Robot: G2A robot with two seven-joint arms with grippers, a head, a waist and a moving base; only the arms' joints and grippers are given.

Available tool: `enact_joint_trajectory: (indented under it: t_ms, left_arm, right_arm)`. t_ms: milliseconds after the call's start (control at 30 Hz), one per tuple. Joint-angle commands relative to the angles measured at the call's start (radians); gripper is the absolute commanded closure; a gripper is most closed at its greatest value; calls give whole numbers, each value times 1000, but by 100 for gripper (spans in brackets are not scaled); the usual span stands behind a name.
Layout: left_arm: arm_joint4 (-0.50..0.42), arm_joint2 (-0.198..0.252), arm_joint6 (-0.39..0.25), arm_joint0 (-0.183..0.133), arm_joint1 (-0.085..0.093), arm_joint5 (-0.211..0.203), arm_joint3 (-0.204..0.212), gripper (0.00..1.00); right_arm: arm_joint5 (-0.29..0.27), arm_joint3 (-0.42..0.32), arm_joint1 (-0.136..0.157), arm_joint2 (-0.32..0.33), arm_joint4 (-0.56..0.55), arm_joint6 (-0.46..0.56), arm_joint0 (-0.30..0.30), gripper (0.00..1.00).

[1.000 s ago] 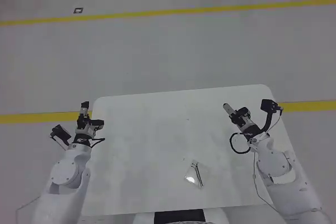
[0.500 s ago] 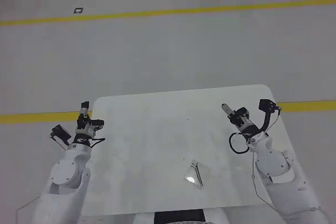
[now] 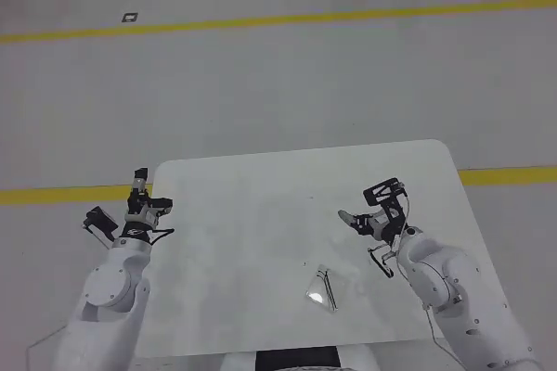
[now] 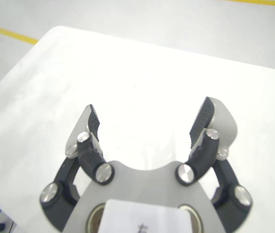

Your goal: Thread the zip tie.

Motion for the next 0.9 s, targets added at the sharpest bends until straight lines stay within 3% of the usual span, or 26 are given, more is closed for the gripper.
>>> enact_joint_trajectory:
  t_ms: [0, 300, 333, 433, 533, 600, 867]
  left_arm:
    - [0, 0, 0, 0, 0, 0, 0, 0]
    - [0, 0, 0, 0, 0, 0, 0, 0]
    - [0, 0, 0, 0, 0, 0, 0, 0]
    - [0, 0, 0, 0, 0, 0, 0, 0]
    - [0, 0, 0, 0, 0, 0, 0, 0]
    - [0, 0, 0, 0, 0, 0, 0, 0]
    - [0, 0, 0, 0, 0, 0, 0, 0]
  right_arm:
    - [0, 0, 0, 0, 1, -1, 0, 0]
    - [0, 0, 0, 0, 1, -1, 0, 0]
    - [-23, -8, 1, -10, -17, 12, 3, 0]
    - [-84, -20, 3, -60, -68, 150, 45, 0]
    - [-89, 5, -3, -129, -89, 312, 92, 0]
    - [-93, 32, -8, -178, -76, 484, 140, 0]
    - [-93, 32, -8, -178, -76, 484, 140, 0]
